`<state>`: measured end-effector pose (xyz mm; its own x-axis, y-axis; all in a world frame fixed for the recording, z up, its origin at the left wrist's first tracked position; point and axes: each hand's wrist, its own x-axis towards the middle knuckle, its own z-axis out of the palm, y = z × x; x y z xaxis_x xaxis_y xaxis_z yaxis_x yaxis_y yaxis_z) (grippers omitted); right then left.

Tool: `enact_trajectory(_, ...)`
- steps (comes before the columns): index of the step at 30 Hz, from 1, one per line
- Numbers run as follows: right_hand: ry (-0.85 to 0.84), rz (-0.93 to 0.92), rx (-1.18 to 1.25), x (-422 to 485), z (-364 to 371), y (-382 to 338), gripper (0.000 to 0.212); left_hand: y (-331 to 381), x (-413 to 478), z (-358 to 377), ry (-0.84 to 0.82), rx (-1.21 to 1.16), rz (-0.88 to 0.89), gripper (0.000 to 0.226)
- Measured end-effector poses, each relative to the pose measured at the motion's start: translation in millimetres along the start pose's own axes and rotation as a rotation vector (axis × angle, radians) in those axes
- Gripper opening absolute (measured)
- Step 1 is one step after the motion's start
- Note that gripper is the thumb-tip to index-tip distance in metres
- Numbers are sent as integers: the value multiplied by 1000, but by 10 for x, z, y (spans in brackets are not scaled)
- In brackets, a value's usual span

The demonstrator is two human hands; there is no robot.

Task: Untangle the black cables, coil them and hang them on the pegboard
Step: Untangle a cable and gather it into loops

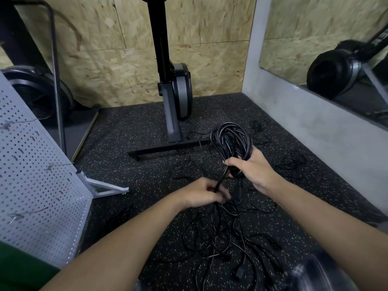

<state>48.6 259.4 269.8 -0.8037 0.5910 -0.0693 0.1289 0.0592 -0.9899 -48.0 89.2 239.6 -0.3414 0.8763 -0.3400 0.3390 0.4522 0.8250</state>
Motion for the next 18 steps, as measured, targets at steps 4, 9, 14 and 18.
enact_trajectory(4,84,-13,-31,27,-134,-15,48,-53,-31,-69,27,116,-3,28)
enact_trajectory(9,150,0,-137,62,-316,45,42,27,-147,-234,341,146,148,23)
enact_trajectory(14,-24,77,-206,44,-353,43,40,227,-139,-319,562,269,445,10)
enact_trajectory(18,-210,135,-233,-23,-302,-1,34,297,-119,-305,549,317,500,12)
